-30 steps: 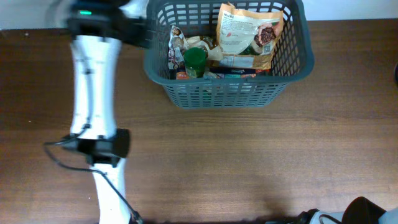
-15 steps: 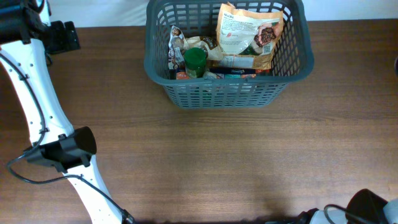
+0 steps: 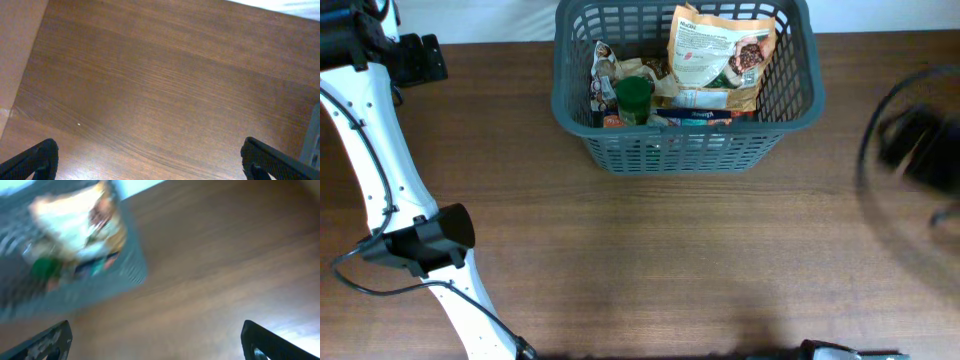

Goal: Pack container

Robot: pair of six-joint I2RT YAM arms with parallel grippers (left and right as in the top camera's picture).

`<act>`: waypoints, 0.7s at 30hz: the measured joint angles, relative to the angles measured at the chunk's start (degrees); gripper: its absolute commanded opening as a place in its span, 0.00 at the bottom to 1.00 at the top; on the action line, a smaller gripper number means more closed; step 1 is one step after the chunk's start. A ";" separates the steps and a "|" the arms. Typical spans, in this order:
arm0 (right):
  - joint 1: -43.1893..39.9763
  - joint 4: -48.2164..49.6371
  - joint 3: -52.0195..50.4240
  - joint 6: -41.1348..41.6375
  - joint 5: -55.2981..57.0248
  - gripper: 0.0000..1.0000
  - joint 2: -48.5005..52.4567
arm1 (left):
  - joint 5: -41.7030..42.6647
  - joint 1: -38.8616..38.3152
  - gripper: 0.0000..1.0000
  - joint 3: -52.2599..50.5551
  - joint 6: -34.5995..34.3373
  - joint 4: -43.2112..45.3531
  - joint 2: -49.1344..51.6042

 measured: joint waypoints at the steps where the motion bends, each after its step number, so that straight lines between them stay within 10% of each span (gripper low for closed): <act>1: 1.81 -0.02 -3.54 -0.04 -0.24 0.99 -3.56 | 0.02 -0.02 0.99 0.00 0.00 0.00 0.00; 10: 4.72 -1.05 -41.57 0.02 -0.17 0.99 -37.09 | 0.02 0.00 0.99 0.00 -0.02 0.02 0.00; 21: 8.26 -0.24 -46.23 0.02 -0.31 0.99 -43.98 | 0.02 -0.02 0.99 0.00 -0.02 0.02 0.00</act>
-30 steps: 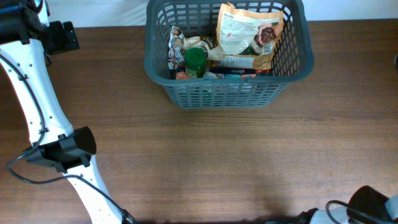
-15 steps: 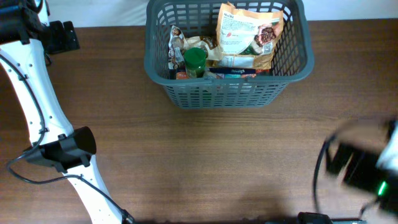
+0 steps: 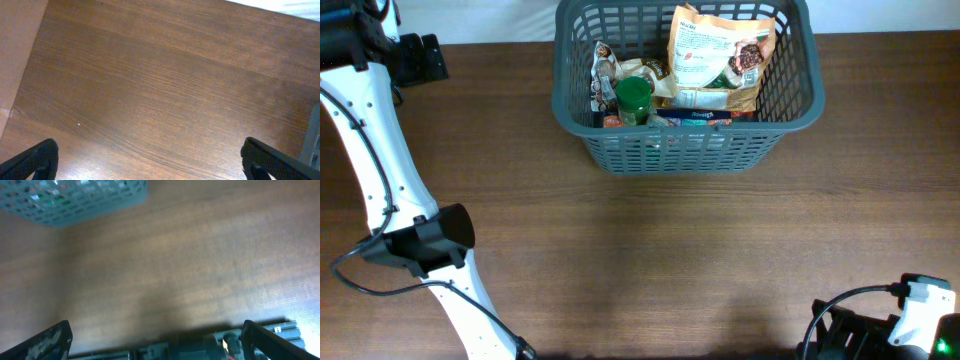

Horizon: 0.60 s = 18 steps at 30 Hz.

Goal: Pack container

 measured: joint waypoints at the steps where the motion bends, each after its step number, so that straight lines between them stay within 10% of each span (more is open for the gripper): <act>1: 0.13 2.80 -0.24 0.00 0.07 0.99 -0.17 | 0.00 0.00 0.99 0.00 0.00 0.00 0.00; 8: 0.28 50.51 -10.84 0.00 1.20 0.99 -6.14 | 0.02 0.00 0.99 0.00 -0.04 0.00 0.00; 18: 0.28 74.07 -45.29 0.00 2.91 0.99 -26.16 | 0.00 0.00 0.99 -0.02 -0.17 0.02 0.00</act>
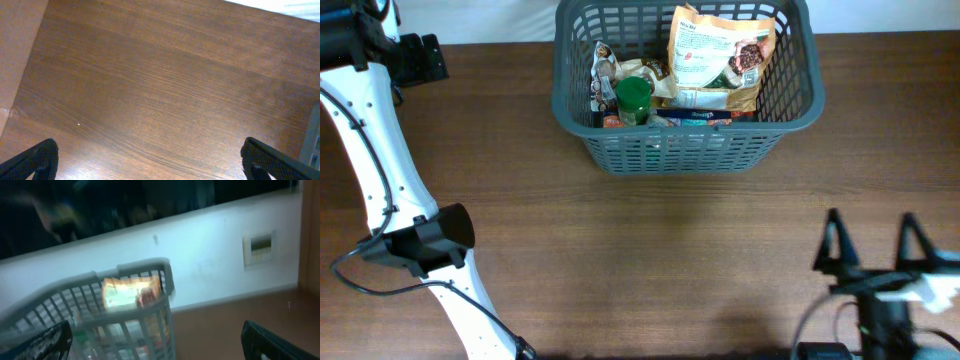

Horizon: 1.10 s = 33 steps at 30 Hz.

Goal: Pack container

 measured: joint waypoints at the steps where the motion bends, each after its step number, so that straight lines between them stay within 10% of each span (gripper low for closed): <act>1: 0.00 1.14 -4.02 -0.04 -0.04 0.99 -0.59 | 0.00 0.00 0.99 0.00 0.00 -0.04 0.00; 13: 0.00 14.19 -26.03 -0.02 -0.04 0.99 -5.07 | 0.00 0.00 0.99 0.00 0.00 -0.02 0.00; 33: 0.00 17.64 -32.39 0.00 -0.04 0.99 -5.07 | 0.00 0.02 0.99 0.00 0.00 -0.02 0.00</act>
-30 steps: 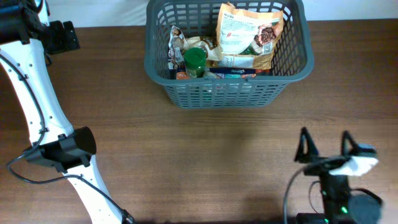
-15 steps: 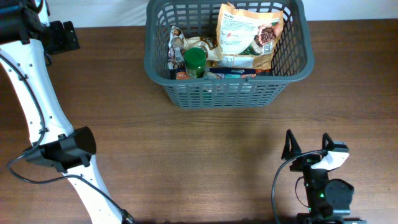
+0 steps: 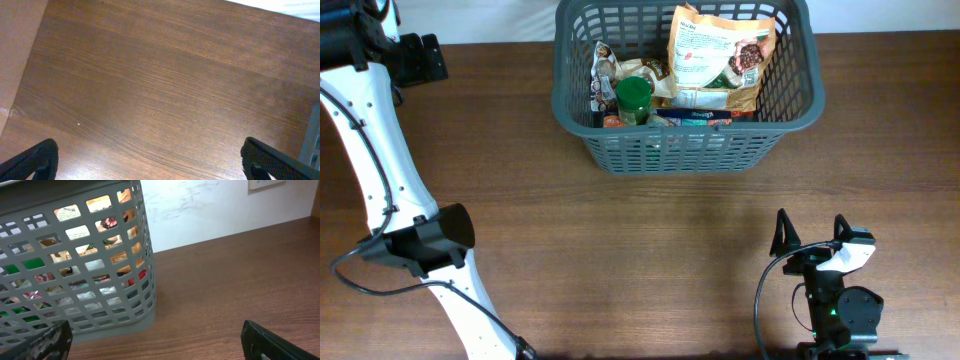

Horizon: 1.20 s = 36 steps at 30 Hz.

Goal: Pack container

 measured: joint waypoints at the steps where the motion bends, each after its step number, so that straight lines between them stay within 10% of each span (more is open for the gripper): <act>1: 0.00 0.00 0.00 -0.02 0.00 0.99 0.00 | 0.00 -0.02 0.99 0.00 0.00 0.00 0.00; 12: 0.00 0.02 0.00 0.00 0.00 0.99 0.00 | -0.22 -8.04 0.99 -1.70 0.00 0.02 -4.63; 21: 0.00 0.04 -0.02 -0.02 0.02 0.99 0.00 | 0.31 -23.06 0.99 -25.49 0.09 2.36 -35.12; 36: 0.00 0.13 -0.07 0.00 0.00 0.99 -0.09 | 2.75 -22.86 0.99 -113.35 0.22 73.92 -87.03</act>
